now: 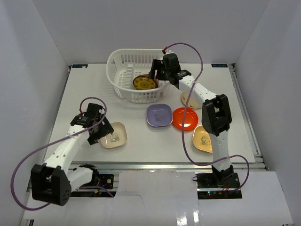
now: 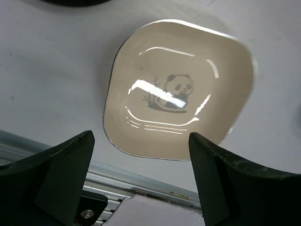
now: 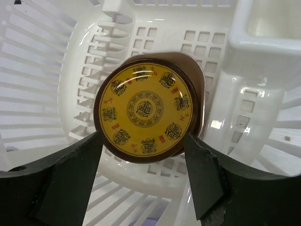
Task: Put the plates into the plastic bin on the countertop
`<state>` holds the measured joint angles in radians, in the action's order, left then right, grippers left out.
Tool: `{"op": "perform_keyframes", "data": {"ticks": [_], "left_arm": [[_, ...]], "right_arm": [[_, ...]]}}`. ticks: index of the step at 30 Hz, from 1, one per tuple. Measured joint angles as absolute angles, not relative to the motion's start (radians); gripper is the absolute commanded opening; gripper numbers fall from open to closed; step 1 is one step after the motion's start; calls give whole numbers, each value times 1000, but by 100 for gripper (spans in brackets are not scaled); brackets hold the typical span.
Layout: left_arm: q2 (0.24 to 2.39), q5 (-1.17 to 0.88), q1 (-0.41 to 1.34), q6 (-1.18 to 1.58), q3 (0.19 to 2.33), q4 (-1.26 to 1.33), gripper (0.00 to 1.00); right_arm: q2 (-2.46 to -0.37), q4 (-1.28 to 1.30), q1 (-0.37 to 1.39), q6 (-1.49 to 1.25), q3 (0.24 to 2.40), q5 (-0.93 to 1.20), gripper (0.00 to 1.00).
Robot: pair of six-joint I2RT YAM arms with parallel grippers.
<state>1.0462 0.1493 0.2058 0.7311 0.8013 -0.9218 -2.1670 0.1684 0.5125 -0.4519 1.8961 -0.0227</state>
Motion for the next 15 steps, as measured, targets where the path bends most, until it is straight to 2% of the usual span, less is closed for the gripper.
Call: {"op": "perform_keyframes", "data": {"ticks": [4,10,11,13,14,15], "left_arm": [[1186,142,194,735,770,-957,79],[1239,123,139,734,760,-942,68],[1258,120,132,733,759,-933,59],[1307,111,125,730,758,-914,47],[1331,105,123,727,755,-901,38],[1346,97,121,715,750,-887,19]], "right_arm": [[-2049,182,513,-410,1821,-14,74],[-1544,17,524,-384,1367,58,71],[-1476,-12,534,-381,1301,62,71],[-1404,-62,566,-366,1195,68,72],[-1391,-74,587,-350,1151,70,72],[-1394,-77,604,-334,1126,72,75]]}}
